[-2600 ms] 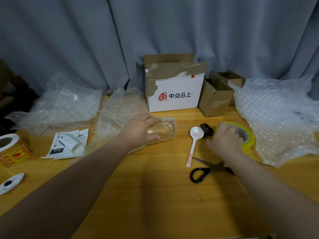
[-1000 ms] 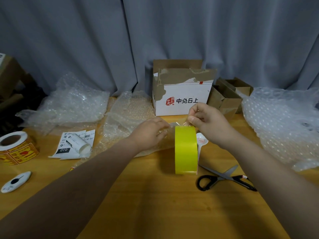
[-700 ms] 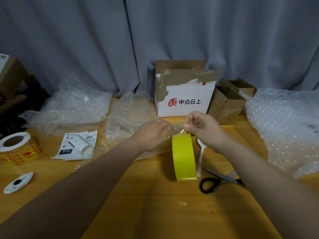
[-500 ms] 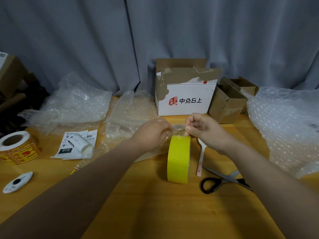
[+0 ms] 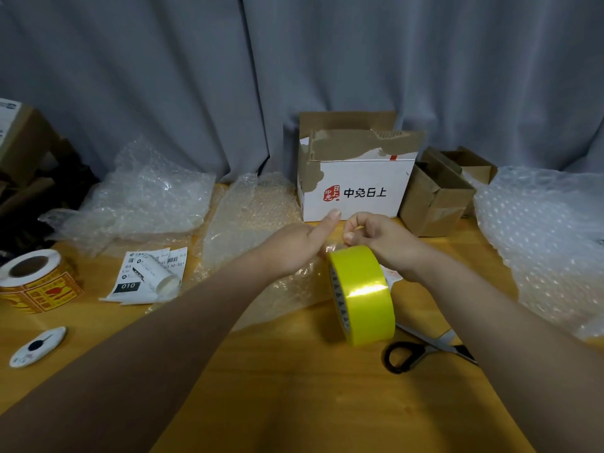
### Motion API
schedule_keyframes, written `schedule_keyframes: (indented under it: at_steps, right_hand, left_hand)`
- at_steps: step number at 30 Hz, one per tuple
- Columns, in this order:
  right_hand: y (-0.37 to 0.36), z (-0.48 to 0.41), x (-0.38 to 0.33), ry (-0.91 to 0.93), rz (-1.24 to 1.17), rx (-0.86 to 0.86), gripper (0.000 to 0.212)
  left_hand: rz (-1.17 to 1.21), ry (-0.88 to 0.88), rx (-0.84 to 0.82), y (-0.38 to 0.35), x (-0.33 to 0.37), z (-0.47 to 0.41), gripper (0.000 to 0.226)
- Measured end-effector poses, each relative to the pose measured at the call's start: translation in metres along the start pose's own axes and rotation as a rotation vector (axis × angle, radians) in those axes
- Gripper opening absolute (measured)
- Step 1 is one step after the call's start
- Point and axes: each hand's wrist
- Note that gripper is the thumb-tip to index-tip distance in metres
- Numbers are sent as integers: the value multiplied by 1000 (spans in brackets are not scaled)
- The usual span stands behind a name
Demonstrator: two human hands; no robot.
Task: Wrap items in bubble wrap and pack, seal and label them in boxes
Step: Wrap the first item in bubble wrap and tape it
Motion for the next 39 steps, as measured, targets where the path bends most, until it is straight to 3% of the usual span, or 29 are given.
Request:
schedule_keyframes:
  at_steps: [2,7,12,16,18,22,29,32,39]
  right_hand:
    - [-1,-1,1,-17,-17,2,9]
    - [-2,3,8,-68,-63,57,7]
    - [-11,20,8,-164,-168,361,26]
    - [-19,48,-4,-484,-404,281,41]
    - [-20,53,-7,-423,-451,264,33]
    - [-18,52,-20,-252,-255,327,35]
    - [-23,54,-14,-337,-28,297,25]
    - [-27,54,-12,-282,85,298,17]
    - [-32,48,-23,-259,196,257,32]
  left_hand:
    - [-64,-30,-25,0,0,-2,63]
    - [-174,-145,41,-6,-9,-7,19]
    - [-277,-135,169,-13,-10,-6,18]
    - [-300,-149,209,-16,-10,-5,17]
    - [-309,-142,224,-18,-9,-5,16]
    - [-331,-126,259,-21,-7,-7,14]
    - [-259,-94,289,-26,-11,-6,16]
    - [-212,-62,294,-27,-11,-8,17]
    - [-92,78,281,-27,-3,-19,20]
Point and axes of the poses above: each hand's wrist, its own z-axis away from the middle knuckle, its own y-axis out of the back of the hand, x = y × z, and after that the axes turned 13 degrees about -z, right-handed
